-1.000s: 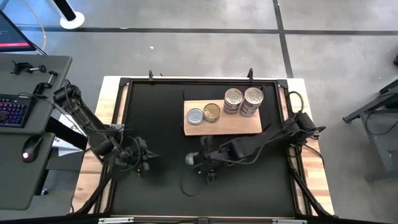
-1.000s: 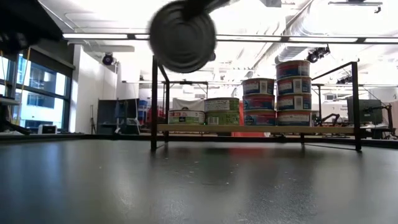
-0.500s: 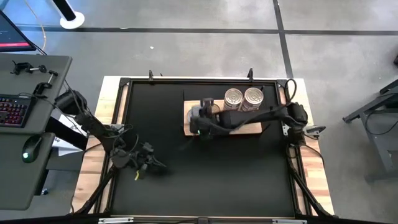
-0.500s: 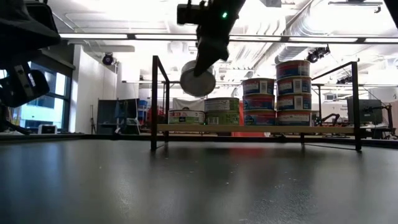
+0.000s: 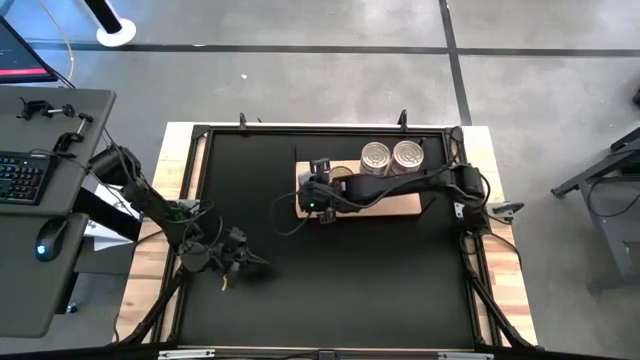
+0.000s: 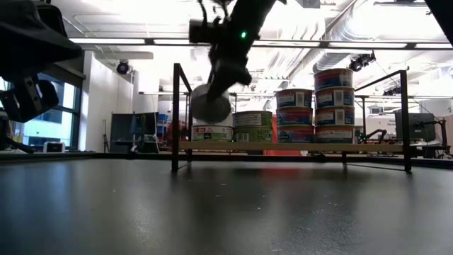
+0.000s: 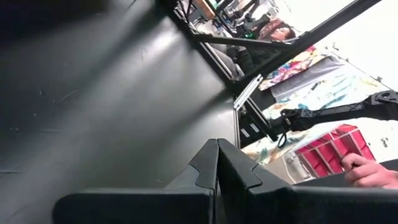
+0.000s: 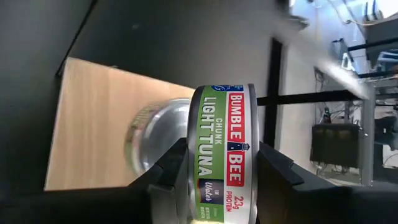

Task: Stack canned seafood by type on shelf
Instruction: Stack the green tuna can on top of the other green tuna can on the shelf, then adjust the shelf

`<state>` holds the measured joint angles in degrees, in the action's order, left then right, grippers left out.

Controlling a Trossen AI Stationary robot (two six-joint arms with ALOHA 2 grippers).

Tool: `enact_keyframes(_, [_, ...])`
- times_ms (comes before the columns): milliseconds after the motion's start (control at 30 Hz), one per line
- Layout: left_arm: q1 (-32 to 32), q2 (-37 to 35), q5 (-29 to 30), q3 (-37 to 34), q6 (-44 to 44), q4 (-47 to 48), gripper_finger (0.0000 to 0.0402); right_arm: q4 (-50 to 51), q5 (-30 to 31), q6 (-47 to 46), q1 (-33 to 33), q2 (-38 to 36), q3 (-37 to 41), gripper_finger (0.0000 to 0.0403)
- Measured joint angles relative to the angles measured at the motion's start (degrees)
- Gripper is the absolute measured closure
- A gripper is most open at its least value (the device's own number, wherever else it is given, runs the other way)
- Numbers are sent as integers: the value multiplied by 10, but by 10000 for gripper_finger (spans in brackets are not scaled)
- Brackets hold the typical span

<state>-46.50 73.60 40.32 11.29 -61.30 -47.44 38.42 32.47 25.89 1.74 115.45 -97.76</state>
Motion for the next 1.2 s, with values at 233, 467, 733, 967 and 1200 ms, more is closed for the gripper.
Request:
enact_keyframes(233, [0,0,1,0,-9,10,401,-7,25,14,-2,24,0,297])
enact_keyframes(467, [0,0,4,0,-10,16,401,-11,14,-3,-2,24,0,257])
enact_keyframes(733, [0,0,4,0,-16,33,401,-9,-9,-94,-3,24,0,210])
enact_keyframes(967, [0,0,-6,0,-21,32,401,-9,-7,-91,1,24,0,207])
enact_keyframes(1200, [3,-27,-9,0,20,-4,402,81,-12,-106,22,15,-60,206])
